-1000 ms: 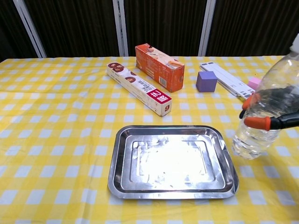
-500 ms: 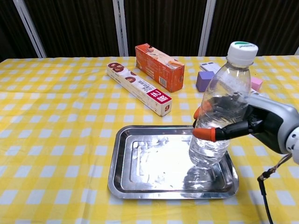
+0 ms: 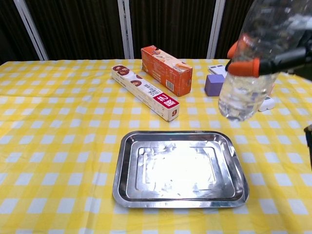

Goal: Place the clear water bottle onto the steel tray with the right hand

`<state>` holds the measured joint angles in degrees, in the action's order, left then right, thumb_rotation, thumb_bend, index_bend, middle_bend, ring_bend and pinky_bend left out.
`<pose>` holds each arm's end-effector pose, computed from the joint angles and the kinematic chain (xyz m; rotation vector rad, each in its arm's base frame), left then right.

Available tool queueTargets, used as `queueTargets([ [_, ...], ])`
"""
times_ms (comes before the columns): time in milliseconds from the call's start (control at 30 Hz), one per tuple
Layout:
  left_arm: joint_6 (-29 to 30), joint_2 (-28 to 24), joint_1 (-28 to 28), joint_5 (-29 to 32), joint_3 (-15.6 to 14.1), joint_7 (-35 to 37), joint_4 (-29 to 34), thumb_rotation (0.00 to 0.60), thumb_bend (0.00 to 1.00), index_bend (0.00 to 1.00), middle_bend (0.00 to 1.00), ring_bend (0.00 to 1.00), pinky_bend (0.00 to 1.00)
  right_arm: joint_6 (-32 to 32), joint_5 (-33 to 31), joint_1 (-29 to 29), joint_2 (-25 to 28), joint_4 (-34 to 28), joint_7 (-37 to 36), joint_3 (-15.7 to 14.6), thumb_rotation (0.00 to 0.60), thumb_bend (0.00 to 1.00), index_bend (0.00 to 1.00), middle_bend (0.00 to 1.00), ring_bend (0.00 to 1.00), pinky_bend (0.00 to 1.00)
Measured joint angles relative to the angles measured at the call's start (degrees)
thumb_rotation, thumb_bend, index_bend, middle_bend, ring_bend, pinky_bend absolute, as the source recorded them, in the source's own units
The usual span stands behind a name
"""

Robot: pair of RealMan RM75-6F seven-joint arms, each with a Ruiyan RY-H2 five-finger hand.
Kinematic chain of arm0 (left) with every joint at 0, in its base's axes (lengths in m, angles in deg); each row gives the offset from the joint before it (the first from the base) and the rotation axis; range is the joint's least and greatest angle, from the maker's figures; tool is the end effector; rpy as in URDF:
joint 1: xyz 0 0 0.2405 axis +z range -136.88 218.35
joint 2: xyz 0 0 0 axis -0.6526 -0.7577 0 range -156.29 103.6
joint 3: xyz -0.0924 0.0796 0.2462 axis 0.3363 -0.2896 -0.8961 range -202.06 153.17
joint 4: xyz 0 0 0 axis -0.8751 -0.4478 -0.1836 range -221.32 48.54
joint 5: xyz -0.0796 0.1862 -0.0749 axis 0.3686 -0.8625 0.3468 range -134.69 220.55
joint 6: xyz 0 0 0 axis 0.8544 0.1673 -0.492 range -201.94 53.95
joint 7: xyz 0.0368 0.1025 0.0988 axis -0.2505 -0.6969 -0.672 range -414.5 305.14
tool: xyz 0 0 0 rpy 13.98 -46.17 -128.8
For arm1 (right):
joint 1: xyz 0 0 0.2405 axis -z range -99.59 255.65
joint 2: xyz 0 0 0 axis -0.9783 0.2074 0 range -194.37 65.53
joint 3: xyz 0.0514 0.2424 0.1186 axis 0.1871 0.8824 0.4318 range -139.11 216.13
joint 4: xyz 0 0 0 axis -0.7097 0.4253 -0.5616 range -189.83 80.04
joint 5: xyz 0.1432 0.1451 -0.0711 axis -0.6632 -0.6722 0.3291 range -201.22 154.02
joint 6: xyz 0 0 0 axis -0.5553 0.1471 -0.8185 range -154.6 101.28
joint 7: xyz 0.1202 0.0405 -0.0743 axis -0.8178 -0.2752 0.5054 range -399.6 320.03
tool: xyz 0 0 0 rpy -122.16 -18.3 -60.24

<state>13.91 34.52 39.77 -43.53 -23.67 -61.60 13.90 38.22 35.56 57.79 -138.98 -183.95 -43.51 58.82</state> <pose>-0.3165 0.1550 0.1695 -1.3652 -0.9037 -0.8364 -0.1204 -0.2545 0.0850 1.1931 -1.8389 1.5160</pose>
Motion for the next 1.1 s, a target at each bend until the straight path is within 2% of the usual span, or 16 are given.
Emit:
queueTargets([
  [100, 0.07, -0.06, 0.04, -0.2, -0.09, 0.08, 0.04, 0.6, 0.19, 0.11, 0.0, 0.0, 0.0, 0.98, -2.77, -0.91, 3.8, -3.92, 1.75, 3.19, 0.6, 0.33, 0.85, 0.61, 0.29, 0.0],
  [233, 0.14, -0.17, 0.08, -0.01, 0.02, 0.48, -0.03, 0.6, 0.19, 0.11, 0.0, 0.0, 0.0, 1.33, -6.51, -3.29, 7.29, -5.49, 2.81, 7.46, 0.6, 0.33, 0.85, 0.61, 0.29, 0.0],
  [367, -0.01, -0.32, 0.04, 0.37, 0.19, 0.91, -0.09, 0.6, 0.19, 0.11, 0.0, 0.0, 0.0, 1.06, -8.47, -4.64, 9.81, -5.85, 3.22, 8.62, 0.6, 0.33, 0.85, 0.61, 0.29, 0.0],
  [567, 0.42, -0.56, 0.25, -0.22, 0.01, 1.48, -0.05, 0.6, 0.19, 0.11, 0.0, 0.0, 0.0, 0.4, -10.48, -4.77, 9.47, -5.91, 2.83, 5.18, 0.6, 0.33, 0.85, 0.61, 0.29, 0.0],
  [733, 0.62, -0.69, 0.37, 0.03, 0.17, 1.84, -0.1, 0.6, 0.19, 0.11, 0.0, 0.0, 0.0, -0.46, -11.82, -5.32, 5.93, -3.6, 2.22, 1.59, 0.6, 0.33, 0.85, 0.61, 0.29, 0.0],
  [900, 0.45, -0.61, 0.22, -0.22, 0.13, 1.4, -0.11, 0.6, 0.19, 0.11, 0.0, 0.0, 0.0, -2.46, -9.08, -4.99, 0.26, 2.53, -1.12, -3.15, 0.6, 0.33, 0.85, 0.61, 0.29, 0.0],
  [1100, 0.51, -0.61, 0.28, 0.07, 0.23, 1.5, -0.1, 0.6, 0.19, 0.11, 0.0, 0.0, 0.0, -3.98, -3.67, -3.53, -3.08, 8.23, -6.72, -6.03, 0.6, 0.33, 0.85, 0.61, 0.29, 0.0],
])
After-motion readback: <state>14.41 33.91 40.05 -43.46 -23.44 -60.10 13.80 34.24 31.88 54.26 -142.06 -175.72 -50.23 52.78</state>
